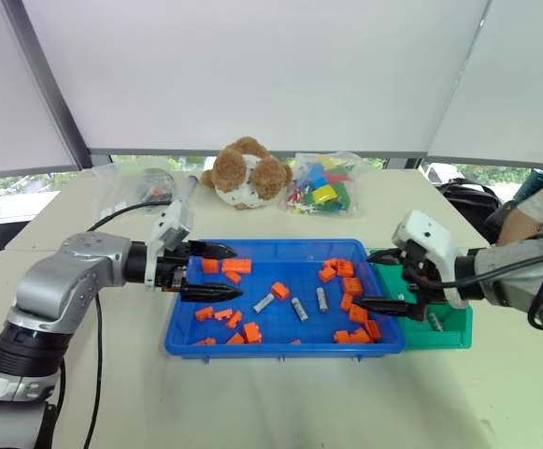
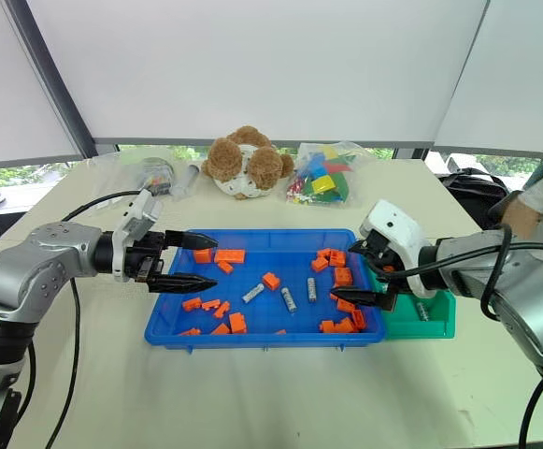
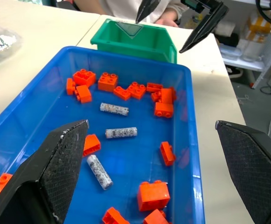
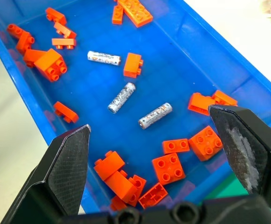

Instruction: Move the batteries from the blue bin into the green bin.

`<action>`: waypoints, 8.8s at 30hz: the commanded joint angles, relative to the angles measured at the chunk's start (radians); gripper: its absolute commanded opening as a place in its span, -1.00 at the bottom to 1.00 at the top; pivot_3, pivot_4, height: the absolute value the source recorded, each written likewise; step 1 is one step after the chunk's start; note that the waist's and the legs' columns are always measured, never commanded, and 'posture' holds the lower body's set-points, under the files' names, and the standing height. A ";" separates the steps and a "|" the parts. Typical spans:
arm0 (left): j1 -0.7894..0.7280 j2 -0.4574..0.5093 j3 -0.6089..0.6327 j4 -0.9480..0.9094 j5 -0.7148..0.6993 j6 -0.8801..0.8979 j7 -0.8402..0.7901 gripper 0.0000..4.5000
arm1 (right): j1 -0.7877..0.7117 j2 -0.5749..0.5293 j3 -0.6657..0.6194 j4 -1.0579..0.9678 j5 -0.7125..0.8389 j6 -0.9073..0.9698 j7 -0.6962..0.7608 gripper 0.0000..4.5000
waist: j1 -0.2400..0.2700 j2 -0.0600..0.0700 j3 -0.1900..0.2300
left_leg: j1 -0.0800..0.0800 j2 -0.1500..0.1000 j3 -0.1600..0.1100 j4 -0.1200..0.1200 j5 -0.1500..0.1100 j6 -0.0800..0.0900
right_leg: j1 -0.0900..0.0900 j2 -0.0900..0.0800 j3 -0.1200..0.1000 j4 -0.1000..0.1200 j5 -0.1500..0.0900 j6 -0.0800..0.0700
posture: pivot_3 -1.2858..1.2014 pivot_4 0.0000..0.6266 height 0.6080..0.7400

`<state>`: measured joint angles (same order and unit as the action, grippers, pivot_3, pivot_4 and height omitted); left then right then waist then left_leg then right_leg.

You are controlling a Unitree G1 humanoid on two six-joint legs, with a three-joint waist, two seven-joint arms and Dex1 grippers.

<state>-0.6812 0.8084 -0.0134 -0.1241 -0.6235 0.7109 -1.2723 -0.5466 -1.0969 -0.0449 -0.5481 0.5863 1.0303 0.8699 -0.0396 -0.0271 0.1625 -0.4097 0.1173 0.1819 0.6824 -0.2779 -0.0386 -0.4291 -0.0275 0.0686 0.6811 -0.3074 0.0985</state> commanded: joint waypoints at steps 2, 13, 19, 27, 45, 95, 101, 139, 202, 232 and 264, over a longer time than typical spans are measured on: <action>0.000 0.021 0.034 -0.021 -0.018 -0.010 -0.014 1.00 | -0.007 0.004 -0.020 -0.024 0.014 -0.003 -0.006 0.96 | -0.001 0.000 0.000 | 0.000 0.000 0.000 0.000 0.000 0.000 | 0.000 0.000 0.000 0.000 0.000 0.000 | 0.03 -0.52 0.89; 0.003 0.031 0.052 -0.034 -0.036 0.004 -0.005 1.00 | -0.044 0.035 0.043 0.012 -0.004 -0.039 0.006 0.96 | -0.001 0.000 0.000 | 0.000 0.000 0.000 0.000 0.000 0.000 | 0.000 0.000 0.000 0.000 0.000 0.000 | 0.03 -0.52 0.89; -0.020 0.019 0.065 0.011 -0.059 0.007 -0.009 1.00 | -0.093 0.083 0.108 0.044 -0.030 -0.062 0.004 0.96 | -0.002 0.000 0.000 | 0.000 0.000 0.000 0.000 0.000 0.000 | 0.000 0.000 0.000 0.000 0.000 0.000 | 0.03 -0.52 0.89; -0.037 0.039 0.063 0.057 -0.036 -0.022 -0.041 1.00 | -0.210 0.269 0.285 0.125 -0.100 -0.077 -0.022 0.96 | -0.004 0.000 0.000 | 0.000 0.000 0.000 0.000 0.000 0.000 | -0.001 0.000 0.000 0.001 0.000 0.000 | 0.03 -0.52 0.89; -0.039 0.031 0.074 0.016 -0.046 -0.009 -0.021 1.00 | -0.500 0.643 0.630 0.936 -0.523 -0.836 0.329 0.96 | -0.008 0.000 0.000 | -0.001 0.000 0.001 0.000 0.000 0.000 | -0.002 0.000 0.000 0.002 0.000 0.000 | 0.03 -0.52 0.89; 0.030 0.062 0.072 -0.020 -0.050 -0.022 0.004 1.00 | 0.112 0.039 -0.153 0.376 -0.571 -0.363 0.246 -0.99 | -0.007 0.001 0.001 | 0.002 0.000 0.001 -0.001 0.001 -0.001 | 0.000 0.001 0.000 0.001 0.000 0.000 | 0.03 -0.52 0.89; 0.014 0.046 0.056 -0.003 -0.036 -0.036 -0.006 1.00 | 0.149 0.046 -0.114 0.438 -0.550 -0.395 0.205 -0.51 | -0.004 0.001 0.001 | 0.002 0.000 0.001 -0.001 0.001 -0.001 | 0.000 0.000 0.000 0.001 0.000 0.000 | 0.03 -0.52 0.89; 0.033 0.039 0.058 -0.044 -0.012 -0.047 0.050 1.00 | -0.179 0.632 0.404 0.425 -0.383 0.131 -0.256 0.99 | -0.005 -0.001 0.000 | -0.001 0.000 0.001 -0.001 0.001 -0.001 | -0.002 0.000 0.000 0.002 0.000 0.000 | 0.03 -0.52 0.89; -0.040 0.000 0.003 0.035 0.045 -0.104 -0.008 1.00 | -0.135 0.491 0.216 0.193 -0.254 0.287 -0.356 0.99 | 0.002 0.000 0.000 | -0.002 0.000 0.001 0.000 0.000 0.000 | -0.002 0.000 0.000 0.001 0.000 0.000 | 0.03 -0.52 0.89; -0.031 0.005 0.006 0.023 0.049 -0.105 0.008 1.00 | -0.114 0.578 0.293 0.385 -0.291 0.202 -0.386 -0.67 | -0.005 0.000 0.000 | -0.002 0.000 0.001 0.000 0.000 0.000 | -0.002 0.000 0.000 0.001 0.000 0.000 | 0.03 -0.52 0.89; -0.078 -0.022 -0.015 0.096 0.079 -0.130 -0.038 1.00 | 0.076 0.115 -0.116 0.270 -0.265 0.168 -0.280 0.39 | -0.004 0.000 0.000 | -0.002 0.000 0.001 -0.001 0.000 0.000 | -0.002 0.000 0.000 0.000 0.000 0.000 | 0.03 -0.52 0.89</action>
<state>-0.7311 0.7831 -0.0323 -0.0160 -0.5465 0.5979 -1.3046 -0.4633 -0.9592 -0.1124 -0.2488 0.3122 1.2203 0.5803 -0.0435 -0.0271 0.1625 -0.4116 0.1172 0.1826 0.6815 -0.2777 -0.0387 -0.4313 -0.0272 0.0688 0.6810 -0.3073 0.0986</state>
